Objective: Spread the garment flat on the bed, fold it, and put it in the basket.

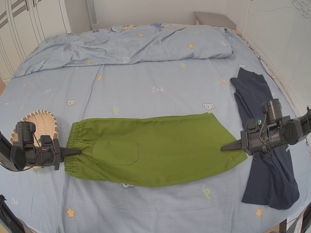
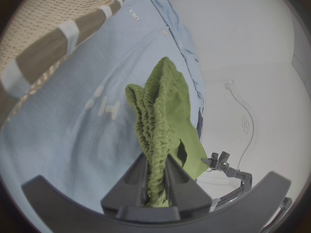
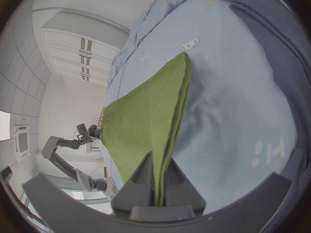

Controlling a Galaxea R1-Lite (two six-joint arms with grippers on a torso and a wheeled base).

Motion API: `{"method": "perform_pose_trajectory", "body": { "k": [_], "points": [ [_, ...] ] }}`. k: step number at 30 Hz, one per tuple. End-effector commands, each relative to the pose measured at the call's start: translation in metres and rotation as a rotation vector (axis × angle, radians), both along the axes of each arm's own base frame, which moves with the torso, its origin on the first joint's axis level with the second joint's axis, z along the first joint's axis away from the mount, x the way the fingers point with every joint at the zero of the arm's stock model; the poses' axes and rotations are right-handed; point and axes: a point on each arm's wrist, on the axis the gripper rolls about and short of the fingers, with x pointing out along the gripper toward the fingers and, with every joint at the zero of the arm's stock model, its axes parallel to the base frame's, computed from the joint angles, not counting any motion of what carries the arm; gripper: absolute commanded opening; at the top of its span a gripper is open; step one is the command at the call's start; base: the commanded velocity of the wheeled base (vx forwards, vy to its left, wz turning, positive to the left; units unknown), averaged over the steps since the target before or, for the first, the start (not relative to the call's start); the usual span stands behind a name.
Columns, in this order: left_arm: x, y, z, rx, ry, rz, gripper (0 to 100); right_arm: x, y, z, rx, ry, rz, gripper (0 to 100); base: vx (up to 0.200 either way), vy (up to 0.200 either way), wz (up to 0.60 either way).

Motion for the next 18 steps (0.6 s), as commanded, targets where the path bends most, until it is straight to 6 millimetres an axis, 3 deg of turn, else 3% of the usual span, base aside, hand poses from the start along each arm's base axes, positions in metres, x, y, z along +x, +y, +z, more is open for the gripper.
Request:
{"method": "perform_pose_trajectory", "body": {
  "k": [1,2,3,8,13,18],
  "points": [
    [-0.026,0.001,0.006,0.033,-0.010,-0.006,0,-0.045,-0.007,0.000,-0.024,0.020,0.018,0,0.000,0.000,0.00],
    [-0.026,0.001,0.006,0.033,-0.010,-0.006,0,-0.045,-0.007,0.000,-0.024,0.020,0.018,0,0.000,0.000,0.00],
    [-0.044,0.004,-0.001,0.060,0.010,-0.007,0,-0.068,-0.008,-0.012,-0.044,0.055,0.049,0,0.000,0.000,0.00],
    [-0.073,0.010,-0.016,0.104,0.050,-0.012,0,-0.109,-0.004,-0.032,-0.058,0.123,0.101,0,0.000,0.000,0.00],
    [-0.095,0.007,-0.026,0.144,0.074,-0.043,0,-0.134,-0.006,-0.051,-0.056,0.109,0.114,0,0.000,0.000,0.00],
    [-0.108,0.004,-0.033,0.155,0.088,-0.060,0,-0.146,-0.008,-0.061,-0.051,0.097,0.115,0,0.000,0.000,0.00]
  ]
}}
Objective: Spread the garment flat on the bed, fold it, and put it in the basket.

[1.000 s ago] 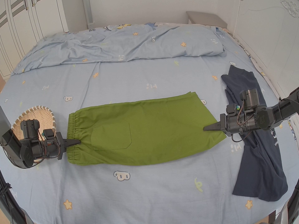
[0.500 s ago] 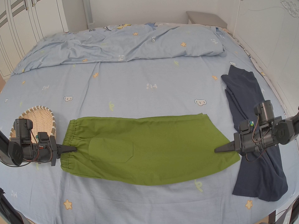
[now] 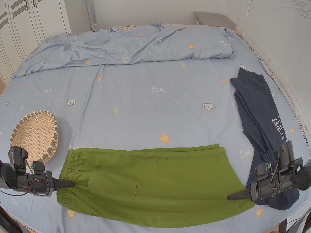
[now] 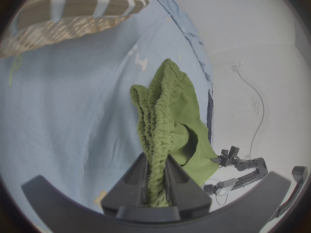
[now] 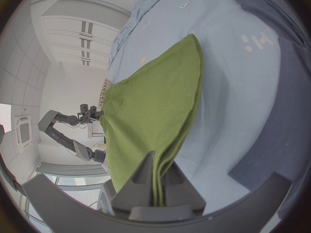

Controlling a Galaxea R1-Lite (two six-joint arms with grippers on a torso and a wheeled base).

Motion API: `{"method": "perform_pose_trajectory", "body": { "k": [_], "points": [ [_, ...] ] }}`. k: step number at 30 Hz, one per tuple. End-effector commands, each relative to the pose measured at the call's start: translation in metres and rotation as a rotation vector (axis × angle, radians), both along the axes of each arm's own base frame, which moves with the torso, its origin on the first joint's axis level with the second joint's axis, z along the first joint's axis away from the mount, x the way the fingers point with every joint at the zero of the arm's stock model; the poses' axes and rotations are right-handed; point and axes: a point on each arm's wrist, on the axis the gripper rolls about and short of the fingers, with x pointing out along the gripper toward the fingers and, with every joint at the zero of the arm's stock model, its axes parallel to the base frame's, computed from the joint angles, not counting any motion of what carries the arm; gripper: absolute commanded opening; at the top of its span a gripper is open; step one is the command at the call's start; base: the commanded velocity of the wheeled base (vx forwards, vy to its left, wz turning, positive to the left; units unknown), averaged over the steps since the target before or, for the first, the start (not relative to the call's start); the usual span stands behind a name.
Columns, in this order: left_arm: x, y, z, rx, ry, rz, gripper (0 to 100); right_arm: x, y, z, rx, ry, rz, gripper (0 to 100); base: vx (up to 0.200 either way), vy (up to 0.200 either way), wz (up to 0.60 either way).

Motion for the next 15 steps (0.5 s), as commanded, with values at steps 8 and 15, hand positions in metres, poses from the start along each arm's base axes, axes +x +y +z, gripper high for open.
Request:
{"method": "perform_pose_trajectory", "body": {
  "k": [8,15],
  "points": [
    [-0.028,-0.001,-0.010,0.006,0.046,0.017,0,-0.026,0.001,-0.022,-0.011,0.060,0.032,0,0.000,0.000,0.00],
    [-0.028,0.000,-0.009,0.017,0.034,0.016,0,-0.023,0.002,-0.024,-0.012,0.053,0.036,100,0.000,0.000,0.00]
  ]
}}
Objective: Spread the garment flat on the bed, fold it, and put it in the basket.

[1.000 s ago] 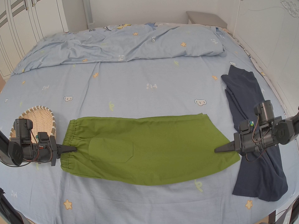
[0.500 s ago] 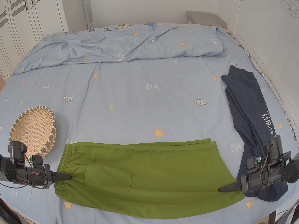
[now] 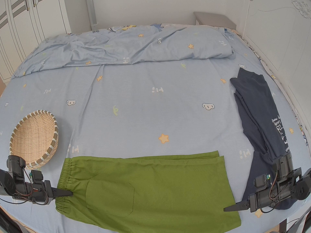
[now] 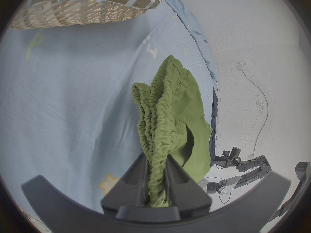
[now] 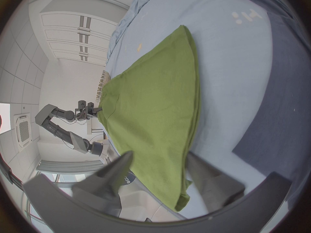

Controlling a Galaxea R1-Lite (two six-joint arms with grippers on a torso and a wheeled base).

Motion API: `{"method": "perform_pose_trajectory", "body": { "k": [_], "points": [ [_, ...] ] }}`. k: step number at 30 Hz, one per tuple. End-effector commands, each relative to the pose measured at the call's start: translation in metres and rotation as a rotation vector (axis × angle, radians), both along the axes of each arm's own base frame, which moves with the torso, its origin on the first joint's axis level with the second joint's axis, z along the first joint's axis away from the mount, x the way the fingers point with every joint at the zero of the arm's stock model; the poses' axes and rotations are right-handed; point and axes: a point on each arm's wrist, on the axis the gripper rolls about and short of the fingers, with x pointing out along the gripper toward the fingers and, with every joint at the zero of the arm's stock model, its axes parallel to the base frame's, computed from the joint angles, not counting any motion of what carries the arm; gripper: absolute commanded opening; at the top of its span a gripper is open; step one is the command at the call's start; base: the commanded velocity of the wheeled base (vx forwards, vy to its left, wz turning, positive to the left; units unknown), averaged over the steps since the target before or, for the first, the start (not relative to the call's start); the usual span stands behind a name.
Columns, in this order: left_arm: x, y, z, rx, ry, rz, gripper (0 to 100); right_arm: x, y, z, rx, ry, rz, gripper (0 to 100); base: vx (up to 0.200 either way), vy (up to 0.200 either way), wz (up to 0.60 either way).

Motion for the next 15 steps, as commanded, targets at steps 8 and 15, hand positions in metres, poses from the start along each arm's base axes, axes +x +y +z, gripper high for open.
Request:
{"method": "perform_pose_trajectory", "body": {
  "k": [8,15],
  "points": [
    [-0.008,0.003,0.020,0.030,-0.061,0.031,0,0.020,-0.009,0.018,0.003,-0.136,-0.095,100,0.000,0.000,0.00],
    [-0.023,0.004,0.066,0.083,-0.134,0.070,0,0.042,-0.009,0.097,0.083,-0.364,-0.236,100,0.000,0.000,0.00]
  ]
}}
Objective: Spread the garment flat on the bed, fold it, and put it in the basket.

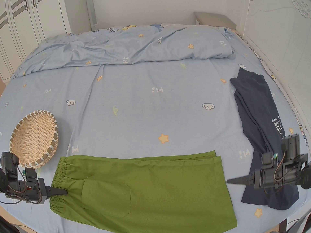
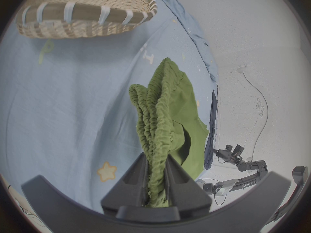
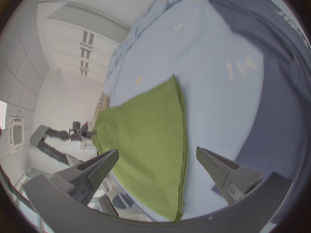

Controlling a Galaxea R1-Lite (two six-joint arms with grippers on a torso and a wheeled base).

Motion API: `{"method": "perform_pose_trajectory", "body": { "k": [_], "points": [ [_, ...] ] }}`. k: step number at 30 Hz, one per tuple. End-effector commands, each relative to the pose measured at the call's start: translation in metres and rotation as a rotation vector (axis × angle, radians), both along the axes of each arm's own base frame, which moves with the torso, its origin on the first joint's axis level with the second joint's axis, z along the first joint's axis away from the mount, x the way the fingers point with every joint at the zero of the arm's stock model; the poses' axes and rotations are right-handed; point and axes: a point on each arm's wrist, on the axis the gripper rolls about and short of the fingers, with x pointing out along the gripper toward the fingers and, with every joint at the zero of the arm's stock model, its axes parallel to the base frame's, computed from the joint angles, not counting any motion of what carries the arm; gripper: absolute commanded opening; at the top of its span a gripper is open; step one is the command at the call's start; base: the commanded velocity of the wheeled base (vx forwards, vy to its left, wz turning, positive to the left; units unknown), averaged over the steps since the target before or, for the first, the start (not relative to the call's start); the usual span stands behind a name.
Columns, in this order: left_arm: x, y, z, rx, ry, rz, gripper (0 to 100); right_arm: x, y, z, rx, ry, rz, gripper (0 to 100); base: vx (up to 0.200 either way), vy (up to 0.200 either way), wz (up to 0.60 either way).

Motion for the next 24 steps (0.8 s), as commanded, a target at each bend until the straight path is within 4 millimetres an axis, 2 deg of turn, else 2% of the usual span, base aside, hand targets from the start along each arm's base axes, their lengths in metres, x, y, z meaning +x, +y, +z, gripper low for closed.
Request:
{"method": "perform_pose_trajectory", "body": {
  "k": [1,4,9,13,16,20,21,22,24],
  "points": [
    [-0.012,0.005,0.047,0.104,-0.161,0.045,0,0.014,-0.002,0.070,0.056,-0.210,-0.085,100,0.000,0.000,0.00],
    [-0.017,0.014,0.053,0.156,-0.193,0.069,0,0.015,-0.001,0.081,0.045,-0.205,-0.094,100,0.000,0.000,0.00],
    [-0.019,0.024,0.057,0.206,-0.207,0.075,0,0.012,-0.003,0.082,0.030,-0.208,-0.110,100,0.000,0.000,0.00],
    [-0.016,0.023,0.065,0.242,-0.184,0.062,0,0.012,-0.003,0.083,0.030,-0.212,-0.111,100,0.000,0.000,0.00],
    [-0.011,0.013,0.072,0.287,-0.160,0.017,0,0.011,-0.004,0.084,0.031,-0.215,-0.111,100,0.000,0.000,0.00],
    [-0.011,-0.011,0.098,0.349,-0.165,-0.086,0,0.009,-0.004,0.086,0.034,-0.226,-0.113,100,0.000,0.000,0.00],
    [-0.011,-0.011,0.098,0.349,-0.165,-0.086,0,0.009,-0.004,0.086,0.034,-0.226,-0.113,100,0.000,0.000,0.00],
    [-0.012,-0.029,0.115,0.347,-0.168,-0.165,0,0.009,-0.004,0.088,0.037,-0.230,-0.113,100,0.000,0.000,0.00],
    [-0.013,-0.039,0.125,0.347,-0.162,-0.205,0,0.009,-0.004,0.088,0.038,-0.232,-0.114,100,0.000,0.000,0.00]
  ]
}}
